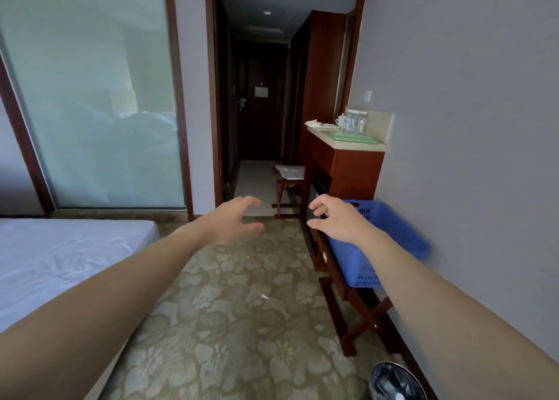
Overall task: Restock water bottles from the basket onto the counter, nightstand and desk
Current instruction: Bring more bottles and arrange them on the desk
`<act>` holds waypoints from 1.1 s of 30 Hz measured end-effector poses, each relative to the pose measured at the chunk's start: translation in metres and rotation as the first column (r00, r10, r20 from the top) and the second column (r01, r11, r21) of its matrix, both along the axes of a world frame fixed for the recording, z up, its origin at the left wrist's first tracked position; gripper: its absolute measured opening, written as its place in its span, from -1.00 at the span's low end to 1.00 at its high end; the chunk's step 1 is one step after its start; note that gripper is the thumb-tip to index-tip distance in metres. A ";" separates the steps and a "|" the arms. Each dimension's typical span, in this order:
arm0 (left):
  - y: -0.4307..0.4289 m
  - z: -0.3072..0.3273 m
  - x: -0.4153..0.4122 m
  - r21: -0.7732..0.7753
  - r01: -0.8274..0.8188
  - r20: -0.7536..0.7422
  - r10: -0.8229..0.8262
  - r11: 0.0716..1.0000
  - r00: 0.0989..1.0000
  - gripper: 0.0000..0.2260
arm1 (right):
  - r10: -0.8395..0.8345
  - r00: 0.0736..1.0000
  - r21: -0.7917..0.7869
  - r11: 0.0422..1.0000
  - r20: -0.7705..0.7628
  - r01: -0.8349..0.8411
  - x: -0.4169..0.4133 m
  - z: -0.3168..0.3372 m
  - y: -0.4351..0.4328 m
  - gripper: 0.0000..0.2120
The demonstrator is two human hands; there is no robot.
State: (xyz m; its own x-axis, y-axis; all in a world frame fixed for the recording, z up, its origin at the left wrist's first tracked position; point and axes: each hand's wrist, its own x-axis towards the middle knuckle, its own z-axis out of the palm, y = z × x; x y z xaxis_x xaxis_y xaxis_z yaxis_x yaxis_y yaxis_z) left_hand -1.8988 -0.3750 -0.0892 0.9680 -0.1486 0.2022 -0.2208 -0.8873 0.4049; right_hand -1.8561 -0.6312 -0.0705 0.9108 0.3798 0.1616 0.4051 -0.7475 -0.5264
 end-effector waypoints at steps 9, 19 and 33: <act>0.010 0.001 0.083 -0.093 0.050 0.178 -0.033 0.994 0.984 -0.66 | 0.040 0.999 0.217 0.975 0.037 -0.047 0.069 -0.006 0.037 -0.74; 0.026 -0.008 0.229 -0.087 0.176 0.164 -0.160 0.981 0.973 -0.61 | -0.144 0.989 0.266 0.952 -0.045 0.151 0.191 -0.041 0.039 -0.76; 0.026 -0.017 0.426 -0.076 0.415 0.119 -0.405 0.907 0.906 -0.59 | -0.410 0.912 0.340 0.857 -0.003 0.387 0.324 -0.056 0.018 -0.75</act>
